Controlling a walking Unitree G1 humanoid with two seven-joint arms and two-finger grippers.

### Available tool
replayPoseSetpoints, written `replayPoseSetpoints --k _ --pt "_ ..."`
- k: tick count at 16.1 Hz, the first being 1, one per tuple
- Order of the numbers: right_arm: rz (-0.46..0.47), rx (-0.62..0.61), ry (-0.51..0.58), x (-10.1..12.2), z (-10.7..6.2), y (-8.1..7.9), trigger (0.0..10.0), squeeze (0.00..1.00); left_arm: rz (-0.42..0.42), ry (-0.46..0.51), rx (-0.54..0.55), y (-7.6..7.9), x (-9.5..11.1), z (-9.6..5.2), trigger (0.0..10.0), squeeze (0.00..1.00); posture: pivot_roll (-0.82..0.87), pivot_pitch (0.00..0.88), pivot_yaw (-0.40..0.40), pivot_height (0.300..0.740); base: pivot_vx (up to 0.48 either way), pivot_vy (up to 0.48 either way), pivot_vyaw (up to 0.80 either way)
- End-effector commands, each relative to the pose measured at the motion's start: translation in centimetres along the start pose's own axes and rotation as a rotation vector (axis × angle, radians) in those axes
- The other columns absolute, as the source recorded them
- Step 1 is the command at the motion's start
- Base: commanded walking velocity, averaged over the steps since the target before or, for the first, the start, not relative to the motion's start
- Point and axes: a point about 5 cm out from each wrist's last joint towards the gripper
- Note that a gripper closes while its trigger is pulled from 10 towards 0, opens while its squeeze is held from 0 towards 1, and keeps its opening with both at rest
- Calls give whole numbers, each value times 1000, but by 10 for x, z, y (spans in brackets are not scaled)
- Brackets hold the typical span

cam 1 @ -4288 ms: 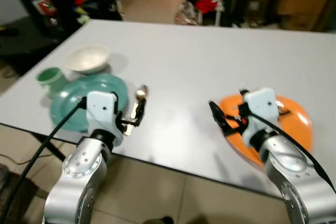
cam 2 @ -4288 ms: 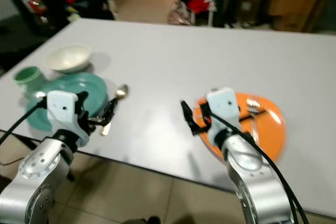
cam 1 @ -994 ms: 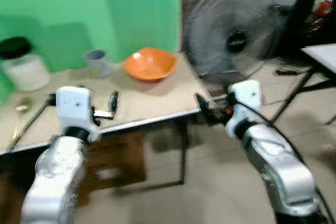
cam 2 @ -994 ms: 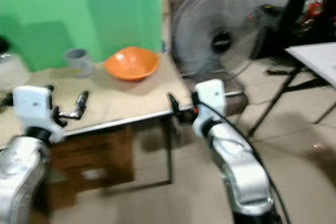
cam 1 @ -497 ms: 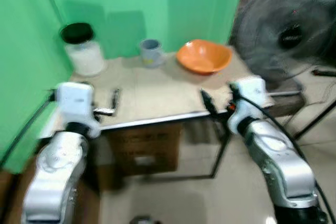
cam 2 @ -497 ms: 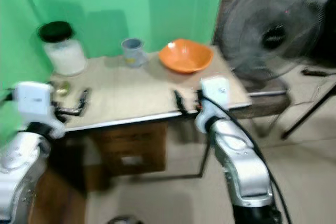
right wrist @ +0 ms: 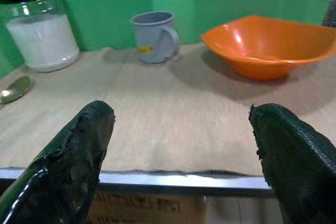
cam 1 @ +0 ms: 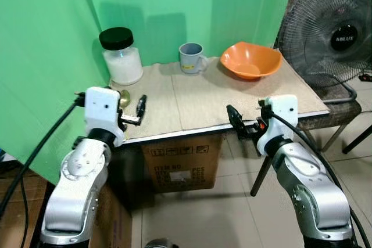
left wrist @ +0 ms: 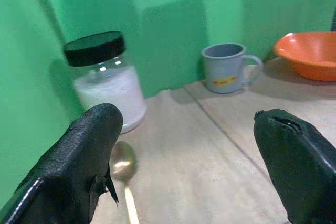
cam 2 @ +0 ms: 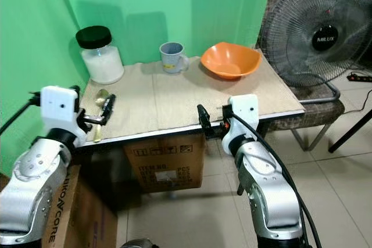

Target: Setting the table

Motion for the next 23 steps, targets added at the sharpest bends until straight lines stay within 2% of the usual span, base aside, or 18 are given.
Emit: replayPoseSetpoints --k 1,5,8,11,14,15,16,17,18,19,21,22,23 --pt "-15 -11 10 4 -1 2 10000 1000 0 10 -11 2 1 1 10000 39 97 0 85 740 326 0 0" --pt "-27 -4 11 6 1 5 10000 1000 -15 8 3 1 -2 -1 10000 39 99 0 68 740 337 0 0" --pt "-101 48 16 10 5 4 10000 1000 -29 12 27 -1 -4 -4 10000 47 104 0 49 740 346 0 267" --pt "-100 66 18 11 6 3 10000 1000 -26 11 37 -1 -4 -6 10000 47 105 0 43 740 351 0 800" --pt "-64 82 14 11 7 8 10000 1000 13 0 33 -3 -5 -11 10000 43 110 0 36 740 218 0 154" --pt "-74 124 7 9 6 7 10000 1000 15 -28 35 -3 -7 -12 10000 39 112 0 34 740 0 0 0" --pt "-129 241 26 8 1 1 10000 1000 67 -67 14 -4 -10 -14 10000 47 115 0 30 740 0 0 0" --pt "-137 287 29 8 -2 0 10000 863 98 -106 41 -9 -14 -14 10000 59 116 0 31 740 0 0 0" --pt "-145 321 23 7 -3 1 10000 478 88 -140 81 -16 -17 -13 10000 306 115 0 31 740 0 0 0" --pt "-152 351 7 6 -2 1 10000 0 59 -158 99 -20 -19 -12 10000 1000 114 0 30 740 0 0 0" --pt "-181 399 -4 6 -1 -3 10000 0 29 -189 96 -26 -23 -10 10000 1000 113 0 32 740 0 0 0" --pt "-260 480 2 8 1 -10 10000 0 -1 -279 46 -29 -32 -4 10000 1000 115 0 34 740 0 0 0" --pt "-281 499 2 8 1 -11 10000 0 5 -297 33 -31 -34 -1 10000 463 115 0 34 740 0 0 0"
Point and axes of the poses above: a point about 5 cm out from each wrist's last joint towards the gripper, its own z axis pointing out of the wrist towards the gripper, its own x axis along the axis of the wrist's last joint, y = z × x, and after that the axes turned 14 degrees about -z, right-handed
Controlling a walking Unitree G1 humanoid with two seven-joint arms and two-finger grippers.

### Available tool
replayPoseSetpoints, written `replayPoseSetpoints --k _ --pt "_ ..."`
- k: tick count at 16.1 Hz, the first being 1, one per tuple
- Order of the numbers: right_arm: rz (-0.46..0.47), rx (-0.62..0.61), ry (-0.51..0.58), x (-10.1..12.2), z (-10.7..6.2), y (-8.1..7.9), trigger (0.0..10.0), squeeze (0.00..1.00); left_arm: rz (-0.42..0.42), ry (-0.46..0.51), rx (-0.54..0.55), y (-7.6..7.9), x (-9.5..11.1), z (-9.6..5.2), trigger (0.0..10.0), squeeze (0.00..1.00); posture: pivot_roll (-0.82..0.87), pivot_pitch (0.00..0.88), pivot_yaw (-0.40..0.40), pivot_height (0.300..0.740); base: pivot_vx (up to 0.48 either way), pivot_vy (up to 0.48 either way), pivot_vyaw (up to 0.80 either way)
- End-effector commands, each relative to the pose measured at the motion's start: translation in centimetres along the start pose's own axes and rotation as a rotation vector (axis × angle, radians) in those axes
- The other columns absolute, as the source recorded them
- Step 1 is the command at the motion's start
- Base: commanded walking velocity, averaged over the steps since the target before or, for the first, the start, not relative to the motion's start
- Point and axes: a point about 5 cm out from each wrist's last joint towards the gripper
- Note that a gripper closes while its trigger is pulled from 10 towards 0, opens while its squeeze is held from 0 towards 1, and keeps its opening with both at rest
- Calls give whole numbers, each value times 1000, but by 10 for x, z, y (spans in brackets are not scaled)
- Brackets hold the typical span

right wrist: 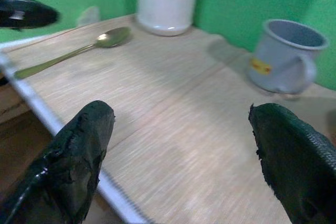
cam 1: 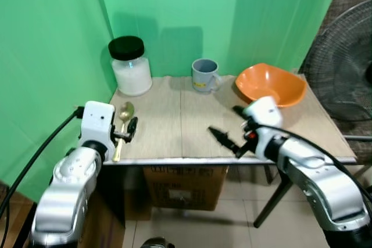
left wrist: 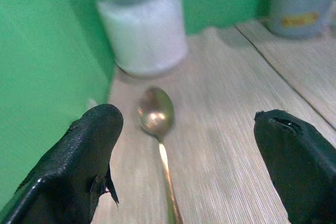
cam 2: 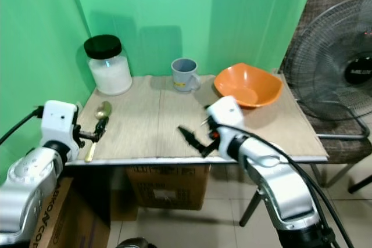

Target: Setting the table

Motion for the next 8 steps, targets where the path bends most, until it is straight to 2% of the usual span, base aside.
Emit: replayPoseSetpoints --k 1,2,4,5,8 --pt "-44 24 10 4 3 3 10000 0 -25 -58 -28 -4 -3 8 10000 0 116 0 35 740 0 0 0" --pt "-47 35 21 7 4 5 10000 0 -52 -84 -23 -9 -4 13 10000 0 114 0 37 740 0 0 0" --pt "-70 53 32 10 4 6 10000 0 -51 -135 25 -21 -6 21 10000 0 110 0 41 740 0 0 0" --pt "-97 73 33 11 3 6 10000 0 -58 -148 60 -31 -2 26 10000 0 110 0 42 740 0 0 0" --pt "-115 116 29 13 0 3 10000 0 -92 -158 76 -43 7 31 10000 0 109 0 46 740 0 0 0"
Point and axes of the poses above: a point about 5 cm out from each wrist's last joint towards the gripper, its own z axis pointing out of the wrist towards the gripper, its own x axis along the axis of the wrist's last joint, y = z × x, and after that the axes turned 14 degrees about -z, right-handed
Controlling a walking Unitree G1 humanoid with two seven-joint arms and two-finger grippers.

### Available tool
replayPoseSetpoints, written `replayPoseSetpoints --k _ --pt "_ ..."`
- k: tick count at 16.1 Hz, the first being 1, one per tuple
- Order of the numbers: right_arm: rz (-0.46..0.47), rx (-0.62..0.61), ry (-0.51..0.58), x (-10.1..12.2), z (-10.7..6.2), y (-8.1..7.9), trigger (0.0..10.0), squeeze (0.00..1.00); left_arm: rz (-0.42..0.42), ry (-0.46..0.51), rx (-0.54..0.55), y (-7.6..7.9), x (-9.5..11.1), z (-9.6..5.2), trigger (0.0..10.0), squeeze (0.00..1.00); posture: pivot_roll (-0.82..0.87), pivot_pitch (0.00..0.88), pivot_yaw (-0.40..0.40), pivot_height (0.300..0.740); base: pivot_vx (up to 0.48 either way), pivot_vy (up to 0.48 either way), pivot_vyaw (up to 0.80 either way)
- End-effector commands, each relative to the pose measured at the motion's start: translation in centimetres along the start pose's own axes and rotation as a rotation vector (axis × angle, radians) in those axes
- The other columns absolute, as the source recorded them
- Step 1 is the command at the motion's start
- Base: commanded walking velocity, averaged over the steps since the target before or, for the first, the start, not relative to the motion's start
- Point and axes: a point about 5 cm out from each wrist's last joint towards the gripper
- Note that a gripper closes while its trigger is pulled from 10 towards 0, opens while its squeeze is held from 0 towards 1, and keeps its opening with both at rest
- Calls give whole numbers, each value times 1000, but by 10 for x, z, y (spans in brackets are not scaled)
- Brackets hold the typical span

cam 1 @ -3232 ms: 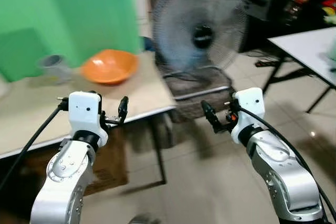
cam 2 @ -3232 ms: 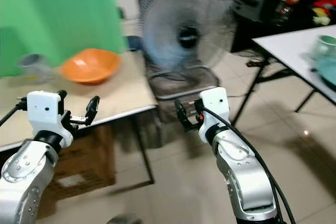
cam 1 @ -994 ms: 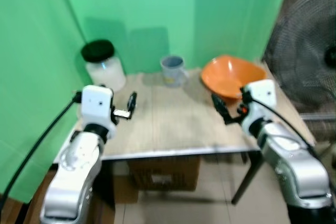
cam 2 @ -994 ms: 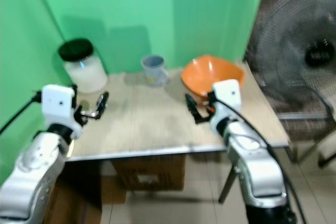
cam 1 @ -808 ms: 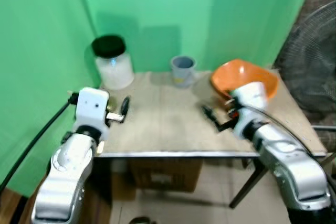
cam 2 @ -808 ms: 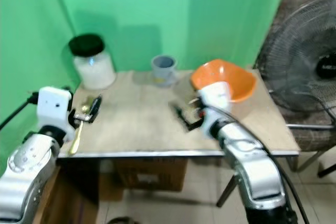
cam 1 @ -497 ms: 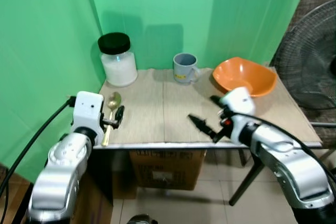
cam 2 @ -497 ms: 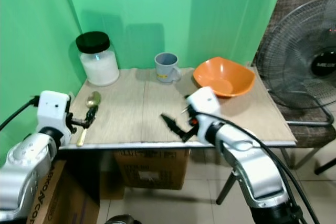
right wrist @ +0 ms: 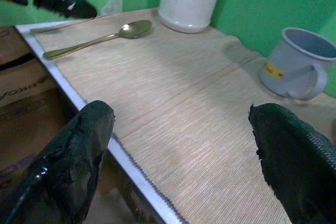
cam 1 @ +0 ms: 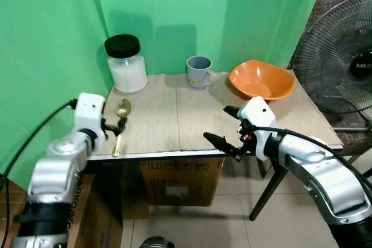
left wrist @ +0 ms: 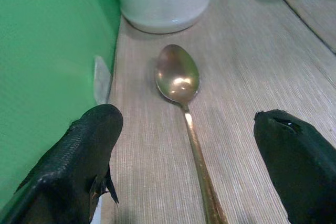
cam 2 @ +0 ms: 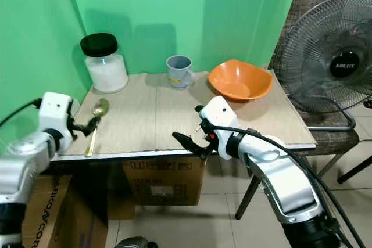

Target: Setting the table

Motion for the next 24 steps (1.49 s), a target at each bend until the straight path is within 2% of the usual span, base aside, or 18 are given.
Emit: replayPoseSetpoints --k 1,4,6,9,12,14,16,19,20,23,24 --pt "-26 44 16 8 0 -3 10000 0 -21 -29 -20 -3 5 1 10000 0 112 2 46 740 0 0 0" --pt "-15 86 5 9 -1 -7 10000 0 -60 -68 -90 1 6 3 10000 0 114 29 46 740 0 0 0" --pt "-18 113 -1 13 -2 -8 10000 0 -24 -94 -88 -4 3 5 10000 0 114 58 48 740 0 0 0" --pt "-23 129 -15 13 -6 -12 10000 0 -17 -111 -79 -9 2 6 10000 0 109 75 49 740 0 0 0" --pt "-20 140 -27 13 -8 -14 10000 0 -38 -100 -87 -7 4 5 10000 0 106 77 45 740 0 0 0" --pt "-25 145 -31 13 -9 -15 10000 0 -31 -83 -53 -10 4 6 10000 0 102 75 40 740 0 0 0" --pt "-40 156 -27 16 -8 -13 10000 0 -38 -56 9 -20 7 10 10000 0 101 74 36 740 0 0 0" --pt "-61 181 -19 17 -10 -15 10000 0 -45 -69 18 -25 4 10 10000 0 100 78 29 740 0 0 0" --pt "-70 192 -15 18 -9 -16 10000 0 -57 -67 32 -29 4 11 8000 0 99 79 25 740 0 0 0" --pt "-79 212 -7 19 -9 -18 10000 0 -87 -63 5 -27 3 13 2824 0 97 81 19 740 0 0 0" --pt "-82 215 -6 19 -9 -19 10000 0 -85 -65 7 -27 2 13 2824 0 96 81 19 740 0 0 0"
Point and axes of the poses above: a point about 5 cm out from each wrist's last joint towards the gripper, its own z axis pointing out of the wrist towards the gripper, its own x axis along the axis of the wrist's last joint, y = z × x, and after that the axes turned 14 degrees about -z, right-handed
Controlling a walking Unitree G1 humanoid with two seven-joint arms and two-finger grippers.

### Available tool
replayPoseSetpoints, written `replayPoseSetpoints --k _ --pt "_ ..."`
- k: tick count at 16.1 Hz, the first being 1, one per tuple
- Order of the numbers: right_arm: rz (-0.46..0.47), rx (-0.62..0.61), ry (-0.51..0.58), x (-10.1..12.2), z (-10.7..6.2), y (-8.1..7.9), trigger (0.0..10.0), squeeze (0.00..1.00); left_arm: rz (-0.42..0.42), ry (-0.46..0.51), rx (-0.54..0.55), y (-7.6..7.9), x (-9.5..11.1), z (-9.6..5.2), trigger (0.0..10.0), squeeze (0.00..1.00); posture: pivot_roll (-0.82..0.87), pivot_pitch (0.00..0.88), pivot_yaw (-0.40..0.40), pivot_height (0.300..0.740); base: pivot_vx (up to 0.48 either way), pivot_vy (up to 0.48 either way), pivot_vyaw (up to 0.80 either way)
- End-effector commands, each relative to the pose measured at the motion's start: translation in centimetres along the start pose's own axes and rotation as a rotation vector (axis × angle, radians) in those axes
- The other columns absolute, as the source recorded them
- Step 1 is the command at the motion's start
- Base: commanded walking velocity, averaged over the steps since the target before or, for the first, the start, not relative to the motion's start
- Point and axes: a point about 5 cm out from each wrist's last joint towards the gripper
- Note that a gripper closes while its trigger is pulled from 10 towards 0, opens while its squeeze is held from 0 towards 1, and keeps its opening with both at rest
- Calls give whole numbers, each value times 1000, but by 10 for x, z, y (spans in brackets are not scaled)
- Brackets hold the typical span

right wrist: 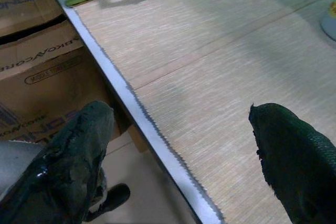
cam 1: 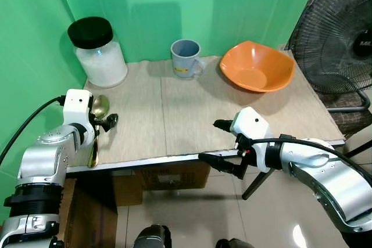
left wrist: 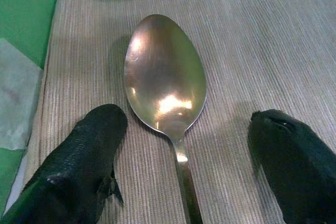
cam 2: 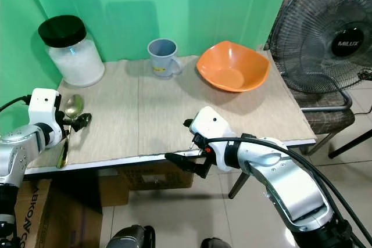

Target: Setting the table

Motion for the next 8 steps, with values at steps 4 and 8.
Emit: replayPoseSetpoints --k 4,8 --pt "-50 22 13 6 -3 0 10000 0 -8 -25 34 -8 -4 3 902 0 89 84 20 740 0 0 0" --pt "-61 37 8 6 -4 -2 10000 0 -12 -31 37 -12 -7 0 0 0 90 87 19 740 0 0 0"
Point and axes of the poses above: a point about 5 cm out from each wrist's last joint towards the gripper, its own z axis pointing out of the wrist towards the gripper, its own x axis along the axis of the wrist's last joint, y = z × x, and after that the axes turned 14 degrees about -z, right-handed
